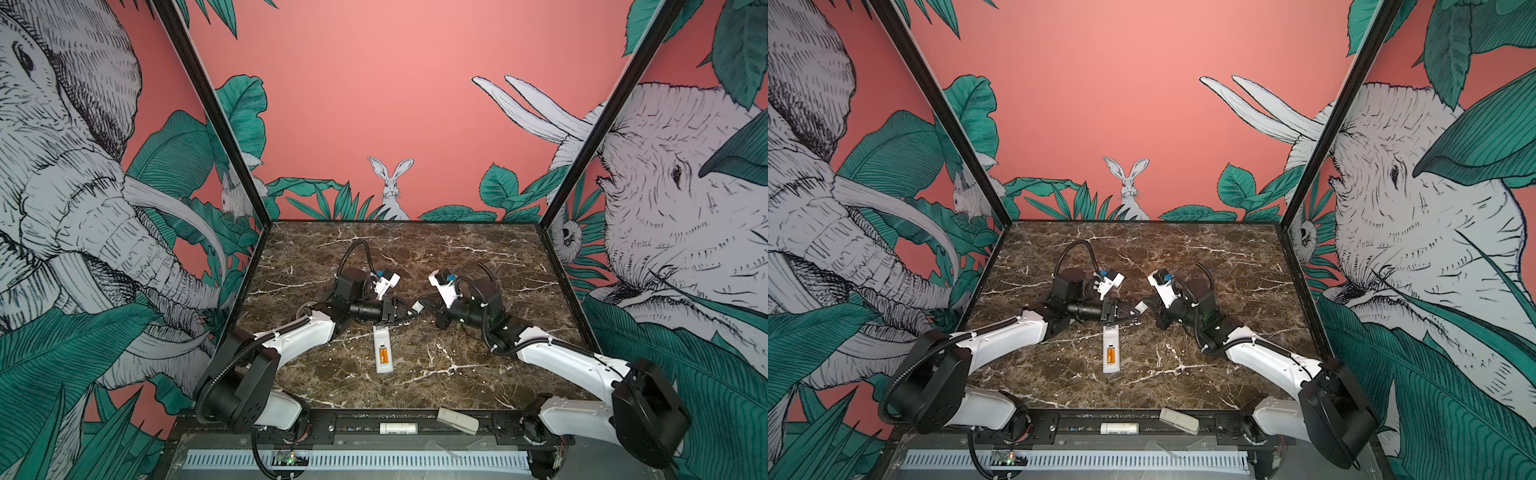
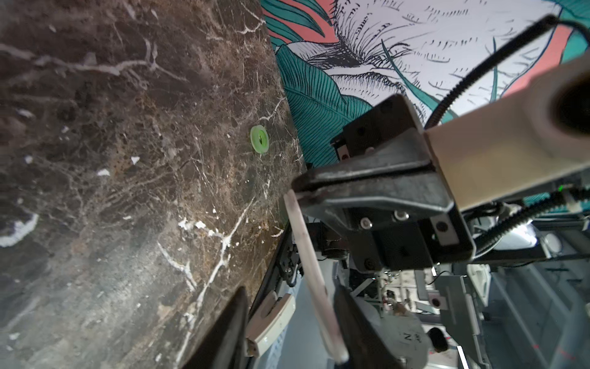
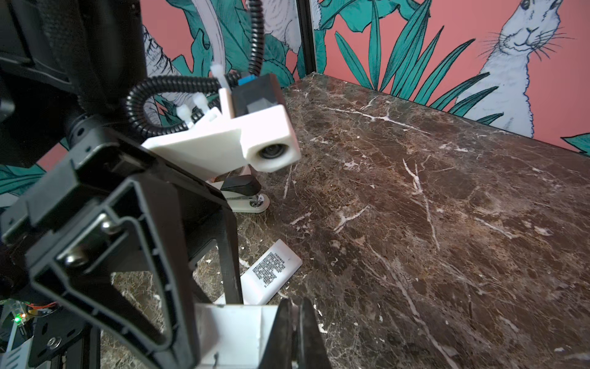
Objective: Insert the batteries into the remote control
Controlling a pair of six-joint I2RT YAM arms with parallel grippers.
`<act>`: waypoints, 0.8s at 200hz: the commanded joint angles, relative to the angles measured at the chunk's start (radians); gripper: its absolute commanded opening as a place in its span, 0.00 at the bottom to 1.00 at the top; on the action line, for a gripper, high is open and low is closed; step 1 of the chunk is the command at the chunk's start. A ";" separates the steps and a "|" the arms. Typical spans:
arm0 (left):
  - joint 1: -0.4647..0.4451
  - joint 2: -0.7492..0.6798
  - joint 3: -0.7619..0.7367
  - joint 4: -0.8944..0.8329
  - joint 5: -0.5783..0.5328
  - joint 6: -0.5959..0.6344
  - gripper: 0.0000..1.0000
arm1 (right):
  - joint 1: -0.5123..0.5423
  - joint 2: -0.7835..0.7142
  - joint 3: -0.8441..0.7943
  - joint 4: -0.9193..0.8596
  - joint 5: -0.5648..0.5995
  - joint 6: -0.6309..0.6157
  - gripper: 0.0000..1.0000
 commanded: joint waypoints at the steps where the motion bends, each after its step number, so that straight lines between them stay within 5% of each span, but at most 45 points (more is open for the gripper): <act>1: -0.003 -0.033 0.038 -0.052 -0.041 0.049 0.31 | 0.023 -0.019 0.030 -0.031 0.082 -0.016 0.05; 63: -0.005 -0.021 0.047 -0.102 -0.077 0.091 0.00 | 0.049 -0.017 0.041 -0.086 0.133 0.015 0.17; 95: -0.005 -0.009 0.059 -0.154 -0.113 0.134 0.00 | 0.048 -0.048 0.004 -0.074 0.153 0.054 0.23; 128: -0.006 0.008 0.097 -0.278 -0.197 0.236 0.00 | 0.046 -0.111 -0.006 -0.182 0.263 0.108 0.48; 160: -0.052 0.064 0.208 -0.513 -0.420 0.399 0.00 | 0.026 -0.176 -0.008 -0.344 0.369 0.195 0.70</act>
